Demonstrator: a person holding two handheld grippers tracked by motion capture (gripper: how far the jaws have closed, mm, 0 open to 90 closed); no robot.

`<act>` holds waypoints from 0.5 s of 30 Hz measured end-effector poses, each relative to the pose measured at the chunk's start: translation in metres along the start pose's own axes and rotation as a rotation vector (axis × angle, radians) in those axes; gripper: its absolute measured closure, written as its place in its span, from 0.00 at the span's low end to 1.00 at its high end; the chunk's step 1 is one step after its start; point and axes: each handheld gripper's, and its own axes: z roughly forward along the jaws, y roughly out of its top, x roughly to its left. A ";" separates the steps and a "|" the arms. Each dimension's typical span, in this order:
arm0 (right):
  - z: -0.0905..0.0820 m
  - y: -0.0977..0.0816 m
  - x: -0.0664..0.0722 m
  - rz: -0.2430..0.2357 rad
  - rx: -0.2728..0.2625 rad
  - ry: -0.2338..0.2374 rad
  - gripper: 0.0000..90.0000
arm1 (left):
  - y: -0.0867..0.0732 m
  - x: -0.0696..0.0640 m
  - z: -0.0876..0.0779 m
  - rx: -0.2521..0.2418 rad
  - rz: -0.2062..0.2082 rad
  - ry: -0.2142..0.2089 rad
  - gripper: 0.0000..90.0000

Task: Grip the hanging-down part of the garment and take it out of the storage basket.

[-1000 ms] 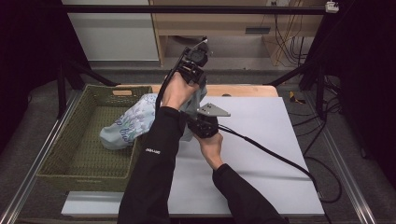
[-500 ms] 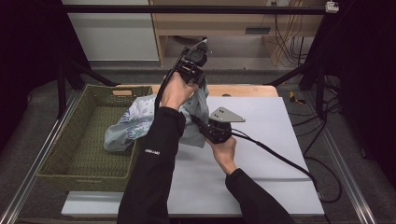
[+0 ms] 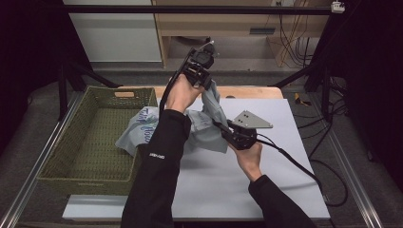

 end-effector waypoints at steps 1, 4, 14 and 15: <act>-0.002 0.000 -0.001 -0.005 -0.001 -0.006 0.95 | 0.000 -0.001 0.000 0.000 0.002 0.001 0.96; -0.013 0.003 -0.008 -0.004 -0.003 -0.023 0.95 | 0.000 -0.004 -0.001 0.003 0.010 -0.006 0.96; -0.038 0.002 -0.030 -0.006 -0.003 -0.091 0.95 | 0.004 -0.020 -0.001 -0.008 0.041 -0.033 0.96; -0.040 0.002 -0.032 -0.013 0.001 -0.097 0.95 | 0.004 -0.021 -0.001 -0.006 0.041 -0.034 0.96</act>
